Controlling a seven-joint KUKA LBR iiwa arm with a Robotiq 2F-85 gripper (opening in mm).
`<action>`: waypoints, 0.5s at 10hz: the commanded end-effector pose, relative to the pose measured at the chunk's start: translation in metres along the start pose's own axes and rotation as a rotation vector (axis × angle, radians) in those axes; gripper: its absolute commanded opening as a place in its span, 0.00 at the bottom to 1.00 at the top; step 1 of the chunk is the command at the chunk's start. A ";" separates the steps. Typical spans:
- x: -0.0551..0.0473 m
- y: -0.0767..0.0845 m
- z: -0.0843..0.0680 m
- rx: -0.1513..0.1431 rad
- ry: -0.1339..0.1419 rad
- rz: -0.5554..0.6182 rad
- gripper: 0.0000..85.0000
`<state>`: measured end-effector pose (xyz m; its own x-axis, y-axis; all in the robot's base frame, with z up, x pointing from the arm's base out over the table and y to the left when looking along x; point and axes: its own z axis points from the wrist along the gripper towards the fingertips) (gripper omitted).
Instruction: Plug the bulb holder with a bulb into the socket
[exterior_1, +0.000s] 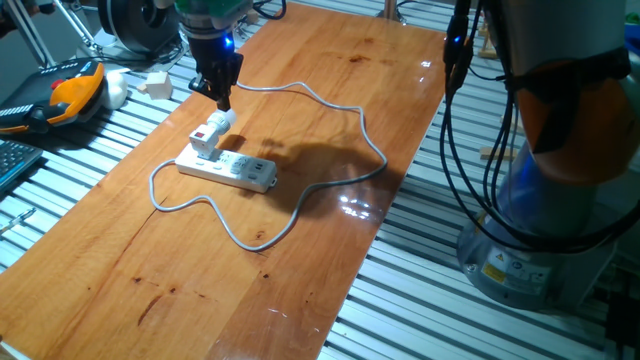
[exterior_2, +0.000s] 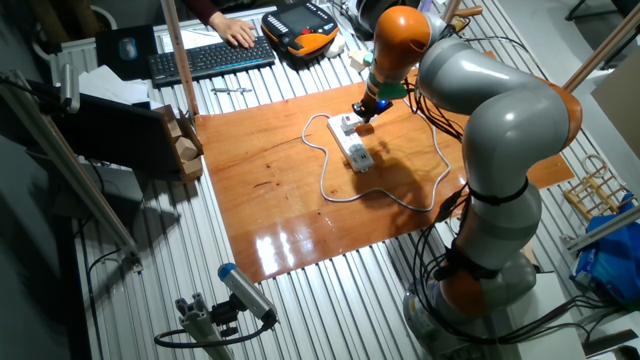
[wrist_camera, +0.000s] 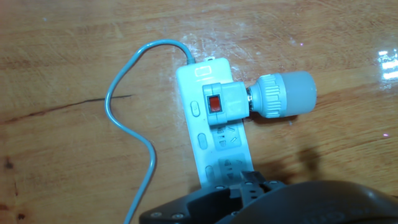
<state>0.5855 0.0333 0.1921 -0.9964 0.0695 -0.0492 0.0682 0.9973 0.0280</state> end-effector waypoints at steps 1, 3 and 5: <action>0.000 0.000 0.000 0.000 0.002 -0.005 0.00; 0.000 0.000 0.000 0.004 0.012 -0.026 0.00; 0.000 0.000 -0.001 -0.002 0.029 -0.043 0.00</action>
<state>0.5853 0.0330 0.1927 -0.9994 0.0257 -0.0214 0.0251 0.9993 0.0279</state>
